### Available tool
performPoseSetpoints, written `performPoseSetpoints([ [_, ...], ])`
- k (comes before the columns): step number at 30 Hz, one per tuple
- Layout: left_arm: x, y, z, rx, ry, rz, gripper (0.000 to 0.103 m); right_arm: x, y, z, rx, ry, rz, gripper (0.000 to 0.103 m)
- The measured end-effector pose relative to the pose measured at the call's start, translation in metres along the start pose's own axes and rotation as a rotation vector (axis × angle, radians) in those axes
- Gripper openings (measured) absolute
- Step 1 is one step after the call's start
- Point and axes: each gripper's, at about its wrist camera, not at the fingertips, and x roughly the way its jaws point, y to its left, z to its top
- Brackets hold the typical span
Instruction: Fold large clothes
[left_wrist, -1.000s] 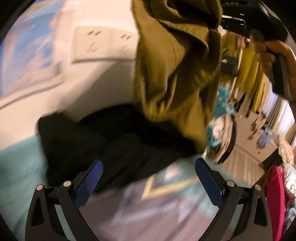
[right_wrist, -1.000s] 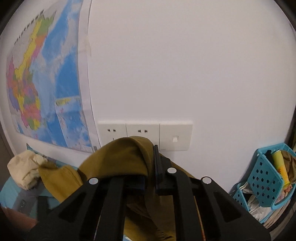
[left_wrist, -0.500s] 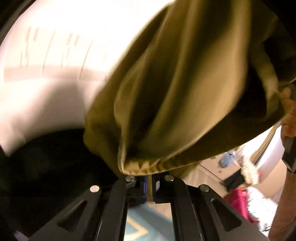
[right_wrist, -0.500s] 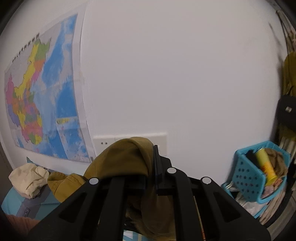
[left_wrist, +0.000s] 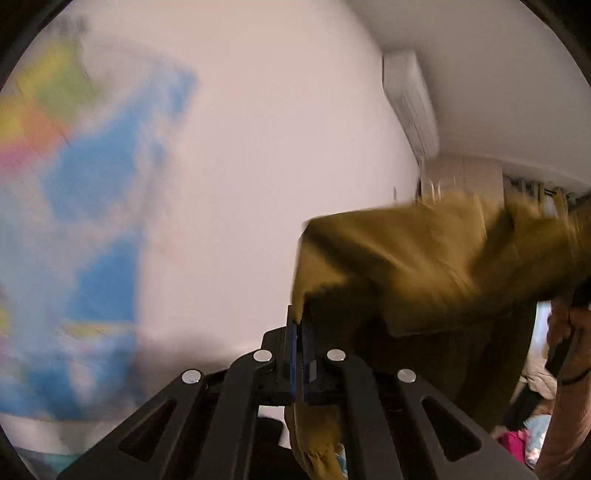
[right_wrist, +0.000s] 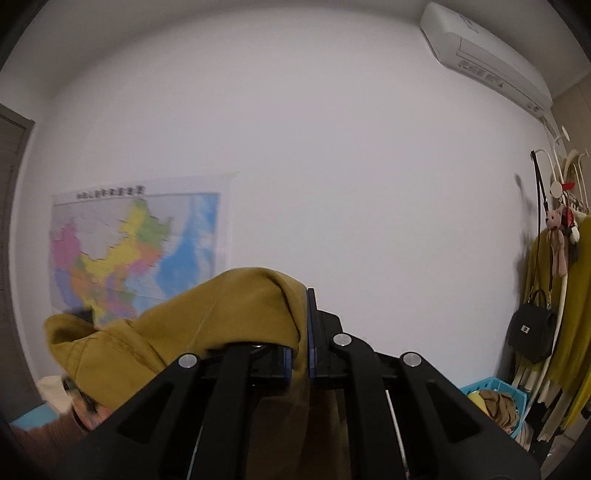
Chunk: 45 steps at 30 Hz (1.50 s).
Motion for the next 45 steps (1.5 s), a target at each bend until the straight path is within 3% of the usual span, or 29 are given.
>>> performPoseSetpoints([
  [3, -0.080, 0.000, 0.017, 0.077, -0.050, 0.083, 0.001, -0.027, 0.019, -0.006, 0.011, 0.000, 0.083, 0.006],
  [4, -0.086, -0.028, 0.011, 0.098, -0.051, 0.107, 0.001, -0.033, 0.025, -0.010, 0.010, 0.003, 0.105, 0.006],
  [6, -0.110, -0.035, -0.001, 0.141, -0.059, 0.149, 0.000, -0.047, 0.041, -0.018, 0.025, 0.002, 0.173, 0.006],
  [7, -0.113, -0.072, -0.007, 0.161, -0.070, 0.186, 0.000, -0.053, 0.053, -0.024, 0.020, -0.001, 0.215, 0.006],
  [10, -0.169, -0.080, -0.016, 0.181, -0.064, 0.249, 0.001, -0.050, 0.079, -0.044, 0.049, 0.052, 0.322, 0.006],
  [13, -0.166, -0.090, -0.069, 0.169, 0.072, 0.209, 0.002, -0.039, 0.110, -0.076, 0.066, 0.131, 0.412, 0.006],
  [15, -0.169, -0.083, -0.108, 0.167, 0.167, 0.168, 0.014, -0.028, 0.123, -0.099, 0.101, 0.188, 0.453, 0.006],
  [17, -0.161, -0.063, -0.158, 0.103, 0.289, 0.090, 0.049, -0.016, 0.140, -0.125, 0.116, 0.242, 0.493, 0.006],
  [20, -0.163, -0.046, -0.215, 0.037, 0.374, 0.083, 0.048, 0.008, 0.161, -0.162, 0.157, 0.331, 0.528, 0.006],
  [23, -0.182, -0.020, -0.241, 0.003, 0.356, 0.053, 0.048, 0.026, 0.171, -0.183, 0.187, 0.385, 0.530, 0.006],
  [25, -0.208, -0.016, -0.249, -0.002, 0.309, -0.028, 0.053, 0.029, 0.171, -0.190, 0.194, 0.394, 0.523, 0.007],
  [26, -0.223, -0.020, -0.254, 0.020, 0.278, -0.081, 0.062, 0.032, 0.175, -0.191, 0.194, 0.391, 0.519, 0.006],
  [27, -0.233, -0.025, -0.256, 0.060, 0.238, -0.080, 0.067, 0.035, 0.175, -0.191, 0.205, 0.394, 0.523, 0.006],
  [28, -0.237, -0.030, -0.259, 0.091, 0.216, -0.062, 0.079, 0.036, 0.178, -0.191, 0.207, 0.393, 0.531, 0.007],
  [30, -0.229, -0.041, -0.265, 0.149, 0.243, -0.056, 0.085, 0.033, 0.176, -0.187, 0.210, 0.393, 0.535, 0.007],
  [33, -0.203, -0.041, -0.285, 0.096, 0.331, -0.096, 0.082, 0.028, 0.182, -0.184, 0.193, 0.394, 0.534, 0.007],
  [34, -0.195, -0.040, -0.292, 0.092, 0.331, -0.097, 0.070, 0.024, 0.184, -0.182, 0.190, 0.393, 0.535, 0.007],
  [35, -0.186, -0.038, -0.296, 0.099, 0.335, -0.069, 0.041, 0.024, 0.186, -0.182, 0.189, 0.394, 0.534, 0.007],
  [37, -0.173, -0.030, -0.296, 0.052, 0.372, -0.034, 0.001, 0.014, 0.189, -0.178, 0.167, 0.392, 0.531, 0.007],
  [39, -0.181, -0.022, -0.280, 0.030, 0.309, 0.004, 0.000, 0.004, 0.191, -0.174, 0.148, 0.385, 0.518, 0.007],
  [42, -0.225, -0.020, -0.228, 0.054, 0.154, 0.049, 0.000, -0.022, 0.188, -0.159, 0.124, 0.351, 0.513, 0.007],
  [45, -0.270, -0.033, -0.174, 0.127, 0.035, 0.073, 0.000, -0.052, 0.184, -0.140, 0.111, 0.296, 0.534, 0.007],
])
